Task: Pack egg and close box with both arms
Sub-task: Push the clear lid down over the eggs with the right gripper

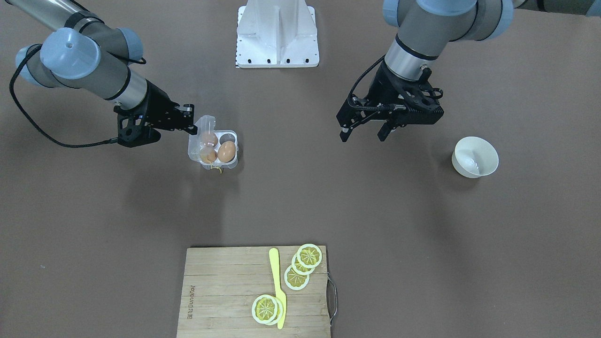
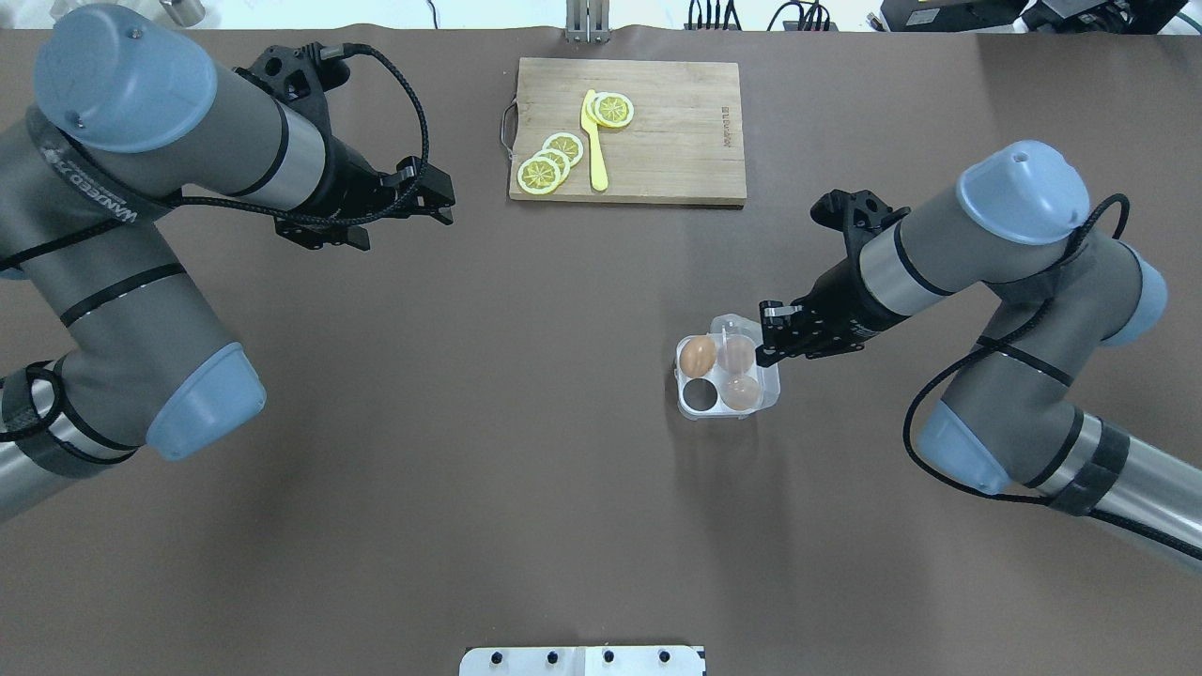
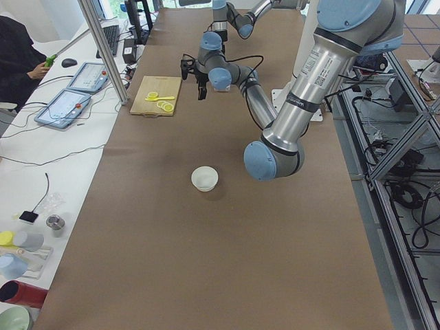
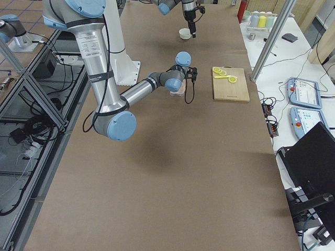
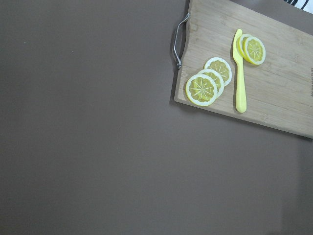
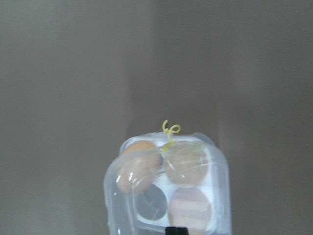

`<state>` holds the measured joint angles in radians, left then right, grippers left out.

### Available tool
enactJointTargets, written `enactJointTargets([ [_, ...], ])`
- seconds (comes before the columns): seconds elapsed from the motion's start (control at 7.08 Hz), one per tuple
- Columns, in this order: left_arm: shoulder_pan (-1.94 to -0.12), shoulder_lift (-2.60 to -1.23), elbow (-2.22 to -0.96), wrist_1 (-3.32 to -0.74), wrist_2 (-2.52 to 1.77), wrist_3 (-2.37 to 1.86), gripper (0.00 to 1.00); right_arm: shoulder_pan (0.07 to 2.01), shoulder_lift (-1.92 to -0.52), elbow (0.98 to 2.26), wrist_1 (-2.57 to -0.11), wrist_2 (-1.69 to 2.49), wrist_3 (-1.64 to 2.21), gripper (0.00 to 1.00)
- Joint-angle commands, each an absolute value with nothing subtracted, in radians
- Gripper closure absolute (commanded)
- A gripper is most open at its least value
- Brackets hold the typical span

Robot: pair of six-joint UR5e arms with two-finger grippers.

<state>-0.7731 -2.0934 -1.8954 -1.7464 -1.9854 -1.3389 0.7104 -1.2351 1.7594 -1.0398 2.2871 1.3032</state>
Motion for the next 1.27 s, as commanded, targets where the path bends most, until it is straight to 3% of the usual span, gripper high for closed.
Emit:
enactJointTargets([
  [0.0, -0.773, -2.059, -1.893, -1.797, -1.985, -1.339, 0.02, 0.678, -1.172, 1.734, -1.072, 2.241, 1.322, 1.0],
  [0.42, -0.782, -2.029, -1.898, -1.835, -2.017, -1.338, 0.02, 0.803, -1.126, 1.801, -1.144, 2.316, 1.384, 1.0],
  [0.56, -0.81, -2.028, -1.902, -1.829, -2.051, -1.336, 0.02, 0.874, -1.117, 1.825, -1.184, 2.36, 1.405, 0.78],
  [0.71, -0.819, -2.007, -1.902, -1.827, -2.059, -1.333, 0.02, 0.937, -1.117, 1.828, -1.218, 2.408, 1.408, 0.26],
  [0.85, -0.834, -1.979, -1.896, -1.827, -2.049, -1.281, 0.02, 1.003, -1.152, 1.829, -1.219, 2.417, 1.395, 0.0],
  [1.13, -0.993, -1.862, -1.91, -1.825, -2.083, -0.956, 0.02, 1.157, -1.251, 1.812, -1.28, 2.419, 1.102, 0.0],
])
